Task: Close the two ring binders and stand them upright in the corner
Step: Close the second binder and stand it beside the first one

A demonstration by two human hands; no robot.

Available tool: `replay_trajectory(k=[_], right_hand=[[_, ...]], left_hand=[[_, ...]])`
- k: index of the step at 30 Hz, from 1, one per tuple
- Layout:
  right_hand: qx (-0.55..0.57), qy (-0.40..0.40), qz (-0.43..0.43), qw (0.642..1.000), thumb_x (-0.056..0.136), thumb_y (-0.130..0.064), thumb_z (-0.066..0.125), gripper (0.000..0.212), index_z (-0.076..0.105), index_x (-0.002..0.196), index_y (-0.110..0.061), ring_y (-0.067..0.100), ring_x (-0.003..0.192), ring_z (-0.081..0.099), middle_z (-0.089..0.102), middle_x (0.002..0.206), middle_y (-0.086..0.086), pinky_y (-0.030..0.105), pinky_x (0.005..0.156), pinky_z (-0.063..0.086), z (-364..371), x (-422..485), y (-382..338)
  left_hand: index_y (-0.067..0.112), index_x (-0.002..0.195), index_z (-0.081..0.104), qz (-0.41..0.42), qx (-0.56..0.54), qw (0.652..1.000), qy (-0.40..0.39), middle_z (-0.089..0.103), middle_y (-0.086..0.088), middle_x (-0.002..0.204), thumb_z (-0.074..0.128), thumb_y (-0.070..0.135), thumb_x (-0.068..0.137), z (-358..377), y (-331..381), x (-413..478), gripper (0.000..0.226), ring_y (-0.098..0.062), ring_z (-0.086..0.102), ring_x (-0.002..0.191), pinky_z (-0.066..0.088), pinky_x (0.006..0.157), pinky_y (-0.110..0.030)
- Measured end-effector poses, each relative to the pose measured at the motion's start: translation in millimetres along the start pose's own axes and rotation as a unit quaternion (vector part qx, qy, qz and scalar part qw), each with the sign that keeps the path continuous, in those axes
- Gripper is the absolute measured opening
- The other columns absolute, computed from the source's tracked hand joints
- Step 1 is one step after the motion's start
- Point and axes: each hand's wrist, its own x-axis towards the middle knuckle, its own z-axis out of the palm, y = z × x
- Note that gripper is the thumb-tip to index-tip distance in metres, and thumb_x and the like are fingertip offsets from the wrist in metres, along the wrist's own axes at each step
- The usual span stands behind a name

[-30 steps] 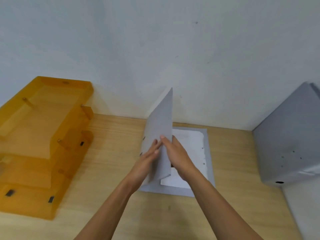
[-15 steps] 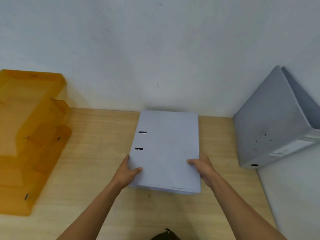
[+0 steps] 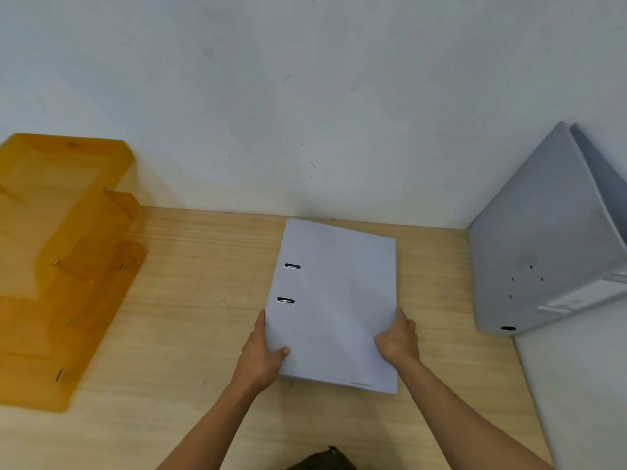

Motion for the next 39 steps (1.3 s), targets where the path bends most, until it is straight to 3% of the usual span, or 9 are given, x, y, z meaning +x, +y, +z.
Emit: replay_trajectory(k=[5,9,13,19,22,29,32,35,39], right_hand=[[-0.138,-0.054,-0.021,0.989,0.091,-0.015,0.058,0.084,0.012,0.162,-0.010,0.036,0.153,0.017,0.006,0.169,0.010,0.038,0.119,0.028,10,-8,-2],[-0.122,-0.111,-0.060,0.985,0.090,-0.026,0.066,0.087,0.019,0.162,-0.012,0.033,0.158,0.007,0.004,0.172,0.009,0.039,0.126,0.017,23,-12,-12],[-0.022,-0.182,-0.082,0.980,0.093,-0.032,0.065,0.075,0.032,0.159,-0.020,0.025,0.158,0.012,0.007,0.172,0.002,0.043,0.126,0.020,24,-25,-27],[0.131,-0.217,-0.024,0.967,0.094,-0.045,0.059,0.074,0.029,0.160,-0.029,0.020,0.156,0.020,0.006,0.172,-0.011,0.049,0.122,0.027,21,-46,-31],[0.153,-0.223,-0.036,0.962,0.095,-0.052,0.054,0.076,0.025,0.161,-0.027,0.017,0.158,0.014,0.007,0.172,-0.009,0.043,0.124,0.017,17,-50,-32],[0.200,-0.154,-0.083,0.964,0.073,-0.090,0.044,0.101,0.028,0.158,-0.038,0.013,0.151,0.032,0.034,0.163,-0.013,0.046,0.124,0.025,-10,-54,-48],[0.198,-0.131,-0.086,0.968,0.067,-0.100,0.029,0.097,0.039,0.149,-0.050,0.018,0.146,0.043,0.051,0.154,-0.008,0.054,0.119,0.033,-19,-53,-49],[0.257,-0.154,-0.099,0.949,0.080,-0.090,0.029,0.075,0.065,0.127,-0.043,0.022,0.110,0.073,0.077,0.117,0.002,0.050,0.101,0.054,-43,-65,-54],[0.290,-0.154,-0.192,0.925,0.085,-0.083,0.039,0.068,0.047,0.144,-0.051,0.011,0.126,0.064,0.064,0.141,-0.011,0.047,0.110,0.047,-70,-78,-58]], left_hand=[[0.016,0.161,0.011,-0.015,-0.001,1.000,-0.006,0.037,-0.012,0.158,0.071,0.015,0.087,16,-1,-16,0.095,-0.029,0.040,0.142,0.035,0.112,-0.037],[0.014,0.157,0.022,-0.038,-0.028,0.999,-0.022,0.044,-0.013,0.148,0.075,0.010,0.081,15,-4,-5,0.093,-0.030,0.045,0.135,0.039,0.108,-0.039],[0.015,0.148,0.036,-0.073,-0.154,0.983,-0.069,0.058,-0.004,0.127,0.075,-0.002,0.072,8,-5,9,0.088,-0.025,0.060,0.113,0.050,0.079,-0.028],[0.016,0.118,0.066,-0.187,-0.308,0.930,-0.069,0.074,-0.004,0.103,0.067,0.037,0.088,-1,16,15,0.037,-0.022,0.069,0.088,0.049,0.069,-0.033],[0.010,0.118,0.067,-0.231,-0.330,0.910,-0.095,0.070,-0.008,0.096,0.049,0.064,0.090,-4,24,13,0.063,-0.025,0.063,0.084,0.046,0.074,-0.035],[0.016,0.133,0.065,-0.095,-0.483,0.828,-0.269,0.069,-0.018,0.131,0.050,0.055,0.095,12,89,-11,0.056,-0.036,0.067,0.118,0.049,0.103,-0.051],[0.016,0.132,0.064,-0.062,-0.437,0.845,-0.300,0.071,-0.016,0.129,0.058,0.047,0.094,16,122,-17,0.049,-0.034,0.067,0.118,0.051,0.102,-0.050],[0.016,0.134,0.061,-0.010,-0.370,0.874,-0.314,0.071,-0.012,0.129,0.066,0.042,0.089,21,142,-22,0.053,-0.033,0.066,0.122,0.052,0.103,-0.049],[0.016,0.131,0.061,0.080,-0.344,0.887,-0.298,0.072,-0.016,0.125,0.071,0.025,0.086,30,153,-35,0.046,-0.034,0.070,0.114,0.057,0.096,-0.049]])
